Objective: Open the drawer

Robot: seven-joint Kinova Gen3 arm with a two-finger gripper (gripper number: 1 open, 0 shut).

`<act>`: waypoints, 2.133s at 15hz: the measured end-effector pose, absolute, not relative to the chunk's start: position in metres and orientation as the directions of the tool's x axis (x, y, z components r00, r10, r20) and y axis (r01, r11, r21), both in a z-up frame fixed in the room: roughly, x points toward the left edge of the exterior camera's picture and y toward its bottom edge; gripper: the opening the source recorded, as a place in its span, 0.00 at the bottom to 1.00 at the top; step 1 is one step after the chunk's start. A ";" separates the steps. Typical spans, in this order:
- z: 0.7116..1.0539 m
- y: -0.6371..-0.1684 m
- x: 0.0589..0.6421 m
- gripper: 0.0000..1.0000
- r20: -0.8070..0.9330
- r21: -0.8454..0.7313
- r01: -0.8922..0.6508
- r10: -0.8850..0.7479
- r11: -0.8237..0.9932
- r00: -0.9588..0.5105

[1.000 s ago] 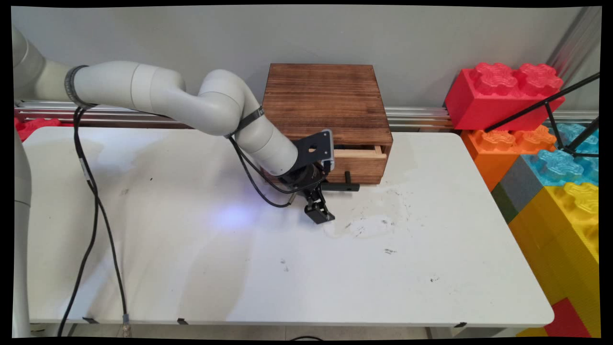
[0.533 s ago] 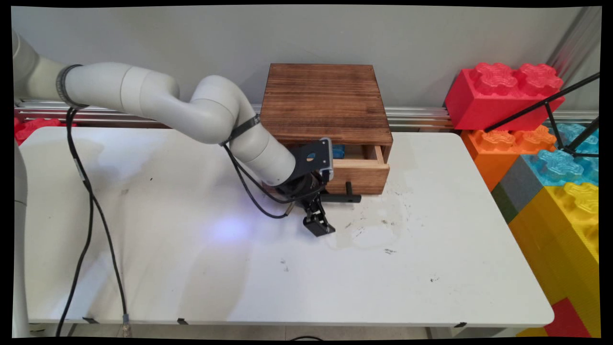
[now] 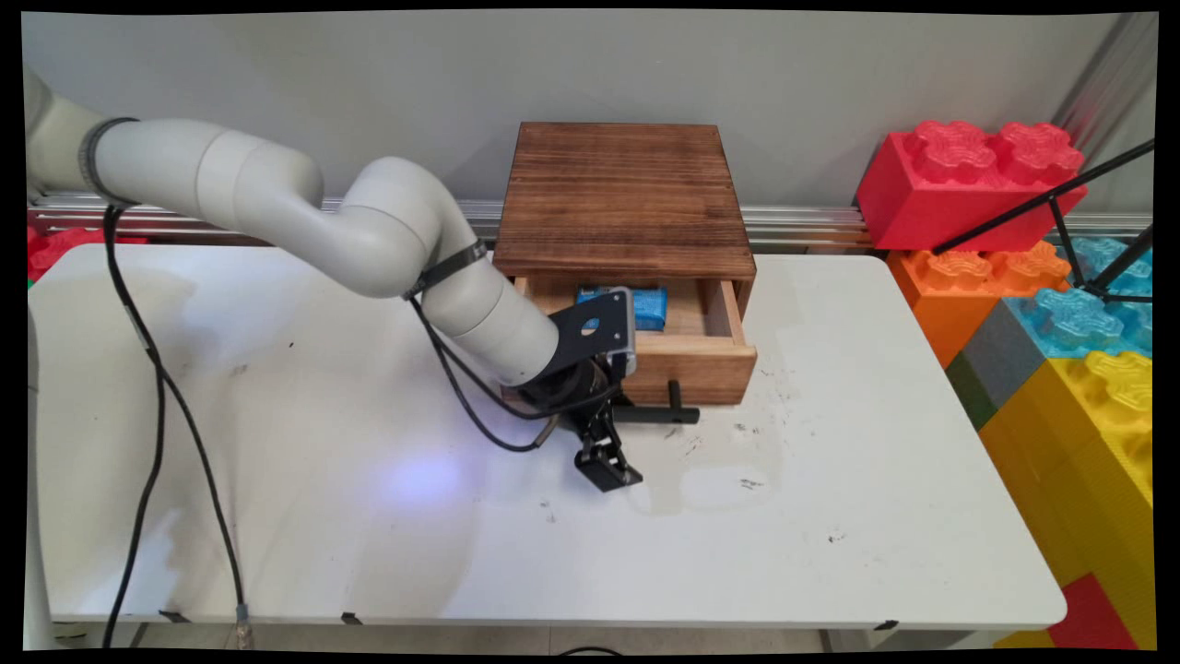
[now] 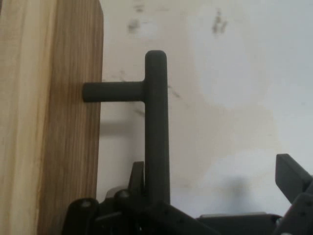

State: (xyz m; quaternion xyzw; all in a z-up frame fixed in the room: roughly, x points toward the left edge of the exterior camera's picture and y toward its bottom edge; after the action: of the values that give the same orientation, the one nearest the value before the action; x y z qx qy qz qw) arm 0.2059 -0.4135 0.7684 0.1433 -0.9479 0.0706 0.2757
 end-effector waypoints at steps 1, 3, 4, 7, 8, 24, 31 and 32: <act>0.769 -0.407 0.206 1.00 0.541 -0.049 -0.311 -0.236 0.949 -0.807; 0.771 -0.396 0.207 1.00 0.540 -0.039 -0.310 -0.241 0.950 -0.807; 0.771 -0.391 0.207 1.00 0.539 -0.035 -0.311 -0.244 0.950 -0.806; 0.771 -0.380 0.208 1.00 0.537 -0.029 -0.313 -0.249 0.949 -0.806; 0.771 -0.375 0.208 1.00 0.537 -0.026 -0.313 -0.251 0.949 -0.805; 0.762 -0.334 0.191 1.00 0.557 0.003 -0.297 -0.248 0.955 -0.792; 0.764 -0.317 0.183 1.00 0.564 0.019 -0.290 -0.250 0.957 -0.787; 0.764 -0.315 0.182 1.00 0.564 0.021 -0.289 -0.250 0.957 -0.787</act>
State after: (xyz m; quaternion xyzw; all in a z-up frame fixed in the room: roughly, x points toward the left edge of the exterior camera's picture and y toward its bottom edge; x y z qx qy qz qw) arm 0.1820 -0.3151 0.7641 0.1426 -0.9447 0.0332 0.2934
